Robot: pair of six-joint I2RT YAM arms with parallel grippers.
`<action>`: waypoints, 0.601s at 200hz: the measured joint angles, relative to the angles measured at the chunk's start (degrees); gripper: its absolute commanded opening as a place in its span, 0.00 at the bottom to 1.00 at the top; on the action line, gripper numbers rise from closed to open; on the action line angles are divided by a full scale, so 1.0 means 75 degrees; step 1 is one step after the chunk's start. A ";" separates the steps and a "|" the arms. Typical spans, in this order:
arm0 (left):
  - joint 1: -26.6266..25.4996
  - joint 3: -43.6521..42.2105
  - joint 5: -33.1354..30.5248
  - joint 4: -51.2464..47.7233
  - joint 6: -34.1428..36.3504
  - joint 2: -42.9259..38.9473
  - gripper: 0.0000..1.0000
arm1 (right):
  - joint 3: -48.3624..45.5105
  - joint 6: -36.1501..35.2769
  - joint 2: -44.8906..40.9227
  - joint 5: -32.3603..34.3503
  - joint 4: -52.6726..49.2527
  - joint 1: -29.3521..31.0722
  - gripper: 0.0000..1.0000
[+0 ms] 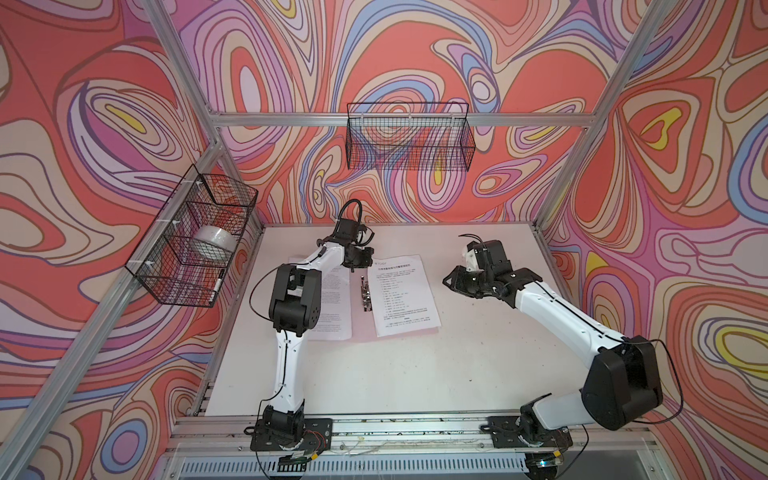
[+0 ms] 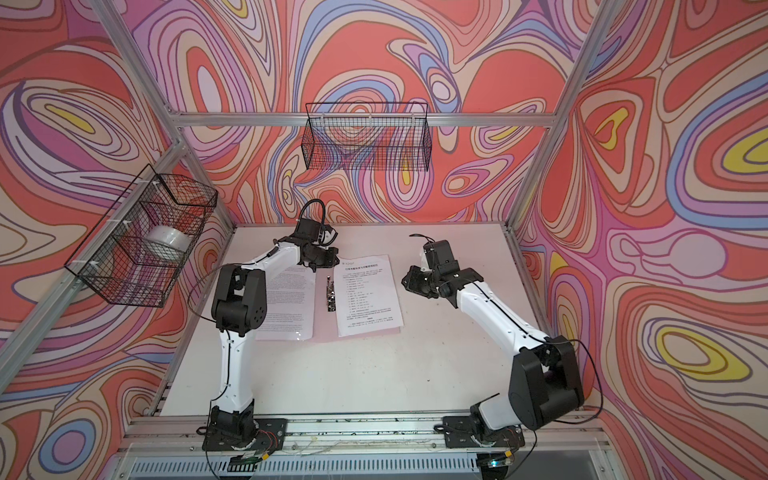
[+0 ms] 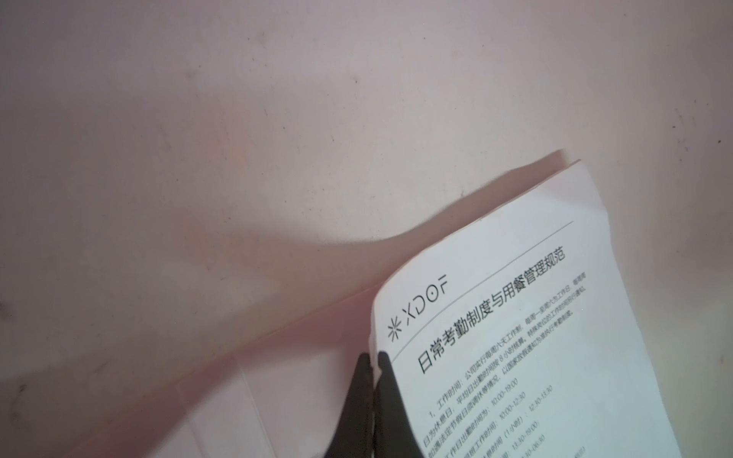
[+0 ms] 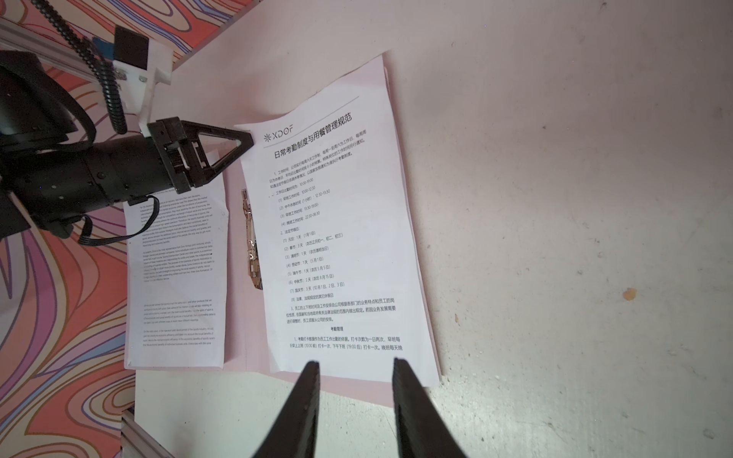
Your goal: Put the files into the folder
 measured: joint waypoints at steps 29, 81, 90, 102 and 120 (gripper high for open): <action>0.0000 0.0000 -0.0172 -0.0044 0.0140 0.0003 0.00 | 0.0000 0.0035 0.0041 0.0041 0.0000 0.0003 0.32; 0.0000 0.0108 -0.0286 -0.0137 0.0408 0.0102 0.00 | -0.0003 0.0067 0.0055 0.0093 0.0006 0.0017 0.31; -0.0003 0.0192 -0.0286 -0.0166 0.0449 0.0157 0.00 | -0.0003 0.0070 0.0061 0.0105 0.0006 0.0026 0.31; -0.0003 0.0350 -0.0286 -0.0271 0.0510 0.0248 0.00 | -0.0003 0.0073 0.0085 0.0105 0.0017 0.0041 0.31; -0.0009 0.0600 -0.0289 -0.0425 0.0574 0.0379 0.00 | -0.0003 0.0090 0.0125 0.0105 0.0035 0.0052 0.31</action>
